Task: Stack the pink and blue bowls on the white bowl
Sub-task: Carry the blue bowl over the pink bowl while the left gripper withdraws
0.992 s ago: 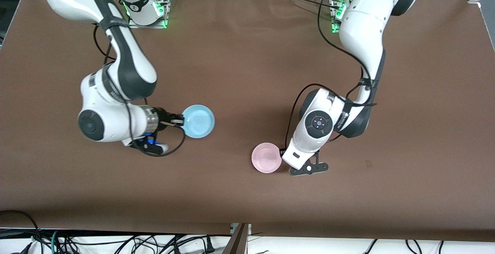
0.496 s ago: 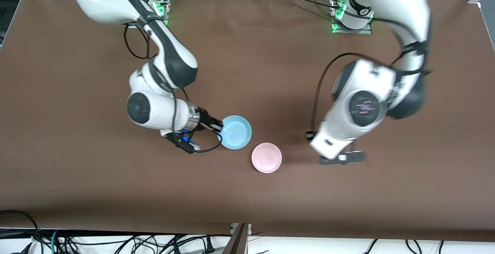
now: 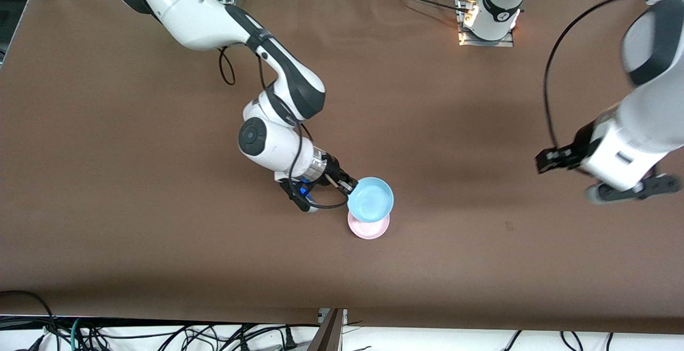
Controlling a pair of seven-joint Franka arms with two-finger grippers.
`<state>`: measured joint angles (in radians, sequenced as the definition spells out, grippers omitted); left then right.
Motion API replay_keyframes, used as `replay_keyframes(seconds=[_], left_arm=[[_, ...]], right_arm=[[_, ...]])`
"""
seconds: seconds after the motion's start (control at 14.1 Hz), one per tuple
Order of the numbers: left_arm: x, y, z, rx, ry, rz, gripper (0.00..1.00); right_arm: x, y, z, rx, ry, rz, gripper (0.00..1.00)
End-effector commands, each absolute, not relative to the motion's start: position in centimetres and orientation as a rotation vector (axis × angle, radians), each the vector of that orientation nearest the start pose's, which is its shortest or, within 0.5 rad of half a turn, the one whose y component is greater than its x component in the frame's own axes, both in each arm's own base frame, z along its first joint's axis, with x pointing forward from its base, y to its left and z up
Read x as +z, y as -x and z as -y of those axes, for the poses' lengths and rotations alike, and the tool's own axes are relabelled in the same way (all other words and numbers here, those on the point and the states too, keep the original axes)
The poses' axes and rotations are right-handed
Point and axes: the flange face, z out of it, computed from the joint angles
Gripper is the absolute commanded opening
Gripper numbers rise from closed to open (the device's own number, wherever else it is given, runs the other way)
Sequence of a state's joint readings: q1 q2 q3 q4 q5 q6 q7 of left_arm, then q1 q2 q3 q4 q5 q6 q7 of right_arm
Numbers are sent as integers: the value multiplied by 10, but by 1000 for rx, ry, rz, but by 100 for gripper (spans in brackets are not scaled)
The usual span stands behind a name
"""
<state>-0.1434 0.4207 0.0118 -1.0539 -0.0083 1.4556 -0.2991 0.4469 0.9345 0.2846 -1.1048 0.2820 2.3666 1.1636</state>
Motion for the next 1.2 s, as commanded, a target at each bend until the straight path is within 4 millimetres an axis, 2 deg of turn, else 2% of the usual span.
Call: replay_keyframes(seconds=[0.0,0.28,0.5,0.71,1.06,1.13], left_arm=[[646,-602,87,45,3142,227,67],[695,-557,85,57,3140,228,68],[704,-547,83,44,3139,229,68],[701,-544,82,18,3114,224,68],[650,-519,91,-129,3112,177,68],[643,-517,98,-131,3101,151,68]], right_arm=[[281,-654,-478,108,2459,-928,0],[273,-658,-484,51,2486,-894,0],[275,-662,-482,27,2496,-857,0],[262,-665,-480,-15,2496,-807,0],[251,-674,-480,-30,2471,-815,0],[251,-674,-480,-33,2471,-814,0]])
